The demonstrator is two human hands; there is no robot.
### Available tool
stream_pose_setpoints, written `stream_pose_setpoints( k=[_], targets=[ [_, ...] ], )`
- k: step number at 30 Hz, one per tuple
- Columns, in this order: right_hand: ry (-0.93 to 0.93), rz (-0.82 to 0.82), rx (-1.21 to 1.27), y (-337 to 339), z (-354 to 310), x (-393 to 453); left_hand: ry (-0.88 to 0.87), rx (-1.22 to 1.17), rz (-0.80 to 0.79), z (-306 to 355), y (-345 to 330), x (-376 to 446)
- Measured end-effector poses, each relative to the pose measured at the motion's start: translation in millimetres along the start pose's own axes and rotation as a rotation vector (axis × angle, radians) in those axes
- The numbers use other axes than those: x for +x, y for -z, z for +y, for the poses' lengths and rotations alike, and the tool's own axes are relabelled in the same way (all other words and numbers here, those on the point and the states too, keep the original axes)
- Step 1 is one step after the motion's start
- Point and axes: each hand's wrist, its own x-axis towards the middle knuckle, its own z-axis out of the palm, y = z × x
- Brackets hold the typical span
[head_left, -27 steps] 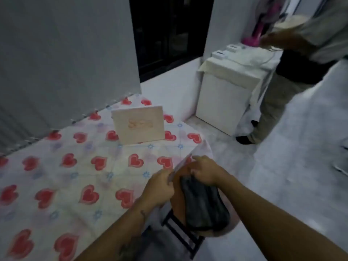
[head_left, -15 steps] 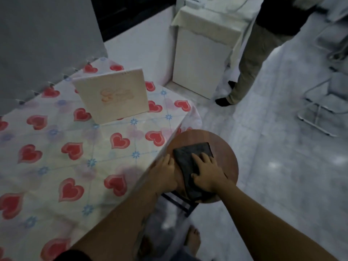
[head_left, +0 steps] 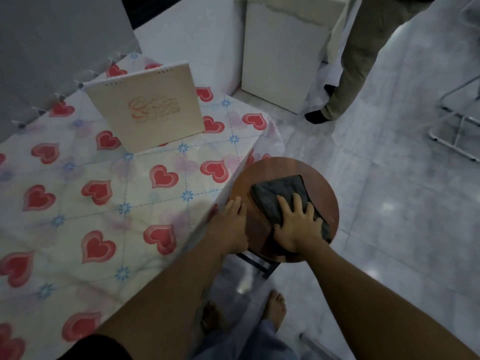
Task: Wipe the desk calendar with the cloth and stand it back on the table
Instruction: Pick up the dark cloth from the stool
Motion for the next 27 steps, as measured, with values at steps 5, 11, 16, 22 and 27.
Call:
stream_pose_setpoints(
  k=[5, 11, 16, 22, 27],
  targets=[
    [0.002, 0.007, 0.093, 17.5, 5.8, 12.0, 0.047, -0.016, -0.03, 2.1, 4.9, 4.1],
    [0.094, 0.08, -0.037, -0.3, 13.6, 14.3, 0.084, -0.076, -0.042, 8.9, 0.5, 2.7],
    [0.18, 0.125, -0.124, -6.4, 25.1, 6.7, 0.144, -0.243, 0.074, 19.2, 0.6, -2.1],
    [0.25, 0.058, 0.025, 24.3, 30.4, -1.0, 0.231, -0.431, 0.214, 31.8, 21.5, -20.6],
    [0.31, 0.147, 0.178, 71.4, 8.8, -6.1, 0.271, -0.576, 0.482, 31.5, 61.3, -40.5]
  ],
)
